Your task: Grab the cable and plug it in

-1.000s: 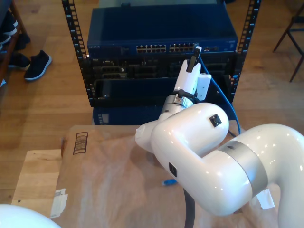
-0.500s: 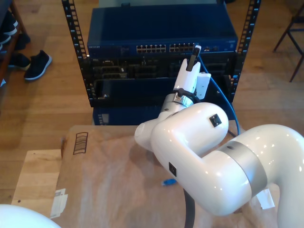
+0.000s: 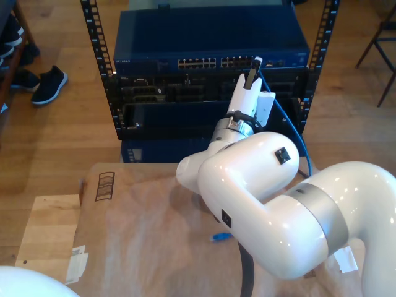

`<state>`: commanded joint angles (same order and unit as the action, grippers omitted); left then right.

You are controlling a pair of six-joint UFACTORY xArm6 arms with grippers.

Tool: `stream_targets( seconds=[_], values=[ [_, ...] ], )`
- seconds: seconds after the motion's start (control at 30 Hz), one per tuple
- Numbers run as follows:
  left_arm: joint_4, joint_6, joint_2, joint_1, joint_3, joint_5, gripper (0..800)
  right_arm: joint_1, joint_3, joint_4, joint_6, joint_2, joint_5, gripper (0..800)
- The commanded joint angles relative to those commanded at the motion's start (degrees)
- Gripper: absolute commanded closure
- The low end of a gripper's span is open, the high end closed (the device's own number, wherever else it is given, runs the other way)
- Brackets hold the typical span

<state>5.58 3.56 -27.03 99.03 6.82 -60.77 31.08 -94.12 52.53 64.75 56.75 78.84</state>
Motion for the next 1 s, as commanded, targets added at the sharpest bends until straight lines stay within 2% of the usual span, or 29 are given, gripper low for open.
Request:
stream_targets(
  seconds=[0.1,0.2,0.4,0.57,0.63,0.8,1.0],
  values=[
    [0.0,0.0,0.0,0.0,0.0,0.0,0,0.6,1.0,-0.4,0.0,-1.1,0.0,576],
    [0.0,0.1,0.0,0.0,-0.1,0.0,0,1.7,5.2,-0.1,0.0,-3.8,0.3,566],
    [0.0,0.0,0.0,0.0,-0.1,0.0,0,2.7,19.5,0.4,0.4,-11.3,0.6,521],
    [0.0,0.0,0.0,0.0,-0.1,0.0,0,3.3,32.2,-0.4,0.4,-19.9,-0.4,454],
    [0.0,0.0,0.0,0.0,0.0,0.0,0,3.3,37.5,-0.4,0.4,-23.8,-2.7,423],
    [0.0,0.0,0.0,0.0,0.0,0.0,0,4.0,49.2,-0.9,-0.1,-32.7,-7.7,407],
    [0.0,0.0,0.0,0.0,0.0,0.0,0,-0.4,56.3,-9.3,-2.3,-40.7,-17.5,362]
  ],
)
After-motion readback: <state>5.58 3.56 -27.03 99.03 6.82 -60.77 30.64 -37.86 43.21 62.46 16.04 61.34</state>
